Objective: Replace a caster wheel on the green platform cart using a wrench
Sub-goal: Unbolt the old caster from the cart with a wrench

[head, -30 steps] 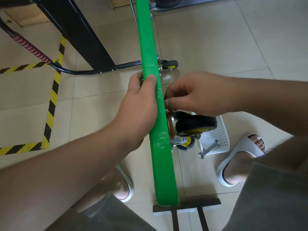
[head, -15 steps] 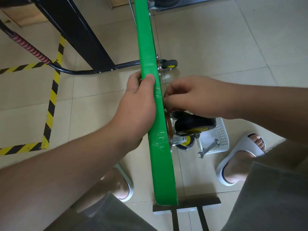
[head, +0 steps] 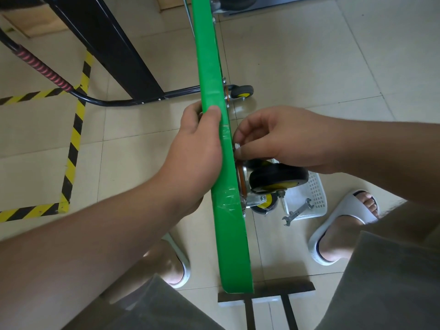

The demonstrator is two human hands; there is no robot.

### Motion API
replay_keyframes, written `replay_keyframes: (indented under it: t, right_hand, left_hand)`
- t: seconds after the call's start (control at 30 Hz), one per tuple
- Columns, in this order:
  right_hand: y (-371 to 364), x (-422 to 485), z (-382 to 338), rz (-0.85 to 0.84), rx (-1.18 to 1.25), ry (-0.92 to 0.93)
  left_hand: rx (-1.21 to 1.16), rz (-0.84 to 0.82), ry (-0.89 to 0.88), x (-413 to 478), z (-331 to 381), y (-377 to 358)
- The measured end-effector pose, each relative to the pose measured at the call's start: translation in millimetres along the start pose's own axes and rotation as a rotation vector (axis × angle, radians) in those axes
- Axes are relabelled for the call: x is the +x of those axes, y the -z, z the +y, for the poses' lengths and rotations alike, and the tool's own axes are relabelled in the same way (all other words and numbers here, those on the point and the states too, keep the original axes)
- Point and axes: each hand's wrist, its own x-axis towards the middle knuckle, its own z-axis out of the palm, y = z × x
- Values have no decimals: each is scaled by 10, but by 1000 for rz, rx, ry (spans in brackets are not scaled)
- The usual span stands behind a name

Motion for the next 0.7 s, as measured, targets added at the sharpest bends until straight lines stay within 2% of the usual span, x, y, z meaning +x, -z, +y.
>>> replay_keyframes:
  t: [0.13,0.37,0.7]
  right_hand:
    - [-11,12,3,12,51,-34]
    - [-35,0,-12,56,-89,-61]
    - [-14,-15,-11,8,35,3]
  left_hand:
    - [-10,-12,1,-16,9,-4]
    - [-25,-21,5,-29,10,-3]
    - [2,-24,2,-33,12,-2]
